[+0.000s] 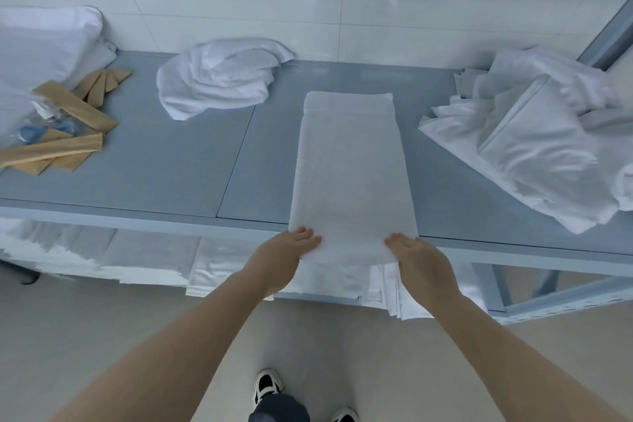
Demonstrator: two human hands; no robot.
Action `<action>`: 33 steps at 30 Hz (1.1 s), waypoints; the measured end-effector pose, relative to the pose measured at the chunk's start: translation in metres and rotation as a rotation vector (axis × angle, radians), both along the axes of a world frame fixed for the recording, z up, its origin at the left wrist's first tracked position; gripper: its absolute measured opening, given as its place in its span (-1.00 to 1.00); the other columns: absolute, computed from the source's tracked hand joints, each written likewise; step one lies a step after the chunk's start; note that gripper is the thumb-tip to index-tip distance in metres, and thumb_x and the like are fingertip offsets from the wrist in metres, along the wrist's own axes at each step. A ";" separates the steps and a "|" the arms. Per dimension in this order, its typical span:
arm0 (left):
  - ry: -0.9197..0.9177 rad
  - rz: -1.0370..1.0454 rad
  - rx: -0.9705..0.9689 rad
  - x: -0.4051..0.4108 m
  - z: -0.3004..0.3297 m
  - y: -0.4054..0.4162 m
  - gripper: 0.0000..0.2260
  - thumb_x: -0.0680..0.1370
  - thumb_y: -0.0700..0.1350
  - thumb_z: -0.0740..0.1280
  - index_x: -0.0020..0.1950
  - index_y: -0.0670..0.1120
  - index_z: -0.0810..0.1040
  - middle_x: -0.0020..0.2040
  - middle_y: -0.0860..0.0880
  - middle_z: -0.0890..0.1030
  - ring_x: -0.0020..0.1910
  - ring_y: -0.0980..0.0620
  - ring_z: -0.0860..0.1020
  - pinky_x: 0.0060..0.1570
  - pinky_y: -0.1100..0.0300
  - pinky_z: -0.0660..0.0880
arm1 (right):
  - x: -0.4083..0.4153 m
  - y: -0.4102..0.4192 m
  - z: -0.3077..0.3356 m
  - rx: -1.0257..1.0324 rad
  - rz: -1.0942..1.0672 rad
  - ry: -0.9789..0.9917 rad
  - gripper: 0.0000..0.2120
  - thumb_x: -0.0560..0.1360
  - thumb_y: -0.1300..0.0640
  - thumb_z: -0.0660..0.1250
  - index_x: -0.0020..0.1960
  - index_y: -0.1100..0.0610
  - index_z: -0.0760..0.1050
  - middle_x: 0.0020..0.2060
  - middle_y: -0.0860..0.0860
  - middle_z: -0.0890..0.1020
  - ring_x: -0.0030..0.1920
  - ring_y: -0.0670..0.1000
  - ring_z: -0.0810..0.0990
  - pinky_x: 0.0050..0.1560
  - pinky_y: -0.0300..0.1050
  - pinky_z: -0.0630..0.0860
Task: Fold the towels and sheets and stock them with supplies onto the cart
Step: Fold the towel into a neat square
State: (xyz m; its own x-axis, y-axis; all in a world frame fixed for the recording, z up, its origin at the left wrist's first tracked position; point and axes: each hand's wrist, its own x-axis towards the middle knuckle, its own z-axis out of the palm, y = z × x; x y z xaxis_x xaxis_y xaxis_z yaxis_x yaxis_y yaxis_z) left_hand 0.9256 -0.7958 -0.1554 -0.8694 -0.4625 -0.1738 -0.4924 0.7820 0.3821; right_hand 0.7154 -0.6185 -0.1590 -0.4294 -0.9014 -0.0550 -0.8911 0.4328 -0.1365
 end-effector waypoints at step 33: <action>0.260 0.756 1.038 -0.118 0.038 -0.165 -0.72 0.63 0.03 0.24 0.20 -0.14 0.50 0.04 -0.09 0.62 -0.05 -0.05 0.59 -0.04 0.07 0.54 | -0.131 -0.160 0.031 -0.248 -0.680 -0.992 -0.58 0.58 -0.07 0.26 0.18 0.29 0.50 -0.02 0.19 0.59 -0.07 0.17 0.58 -0.07 -0.03 0.52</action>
State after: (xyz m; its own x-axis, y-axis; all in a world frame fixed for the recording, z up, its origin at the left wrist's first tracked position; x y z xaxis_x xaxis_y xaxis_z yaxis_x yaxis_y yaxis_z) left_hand 0.8071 -0.9610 -0.1170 -0.5179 -0.6005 -0.6092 -0.4976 -0.3678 0.7855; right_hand 0.5839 -0.7786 -0.1282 -0.6861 -0.5430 -0.4841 0.0421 0.6347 -0.7716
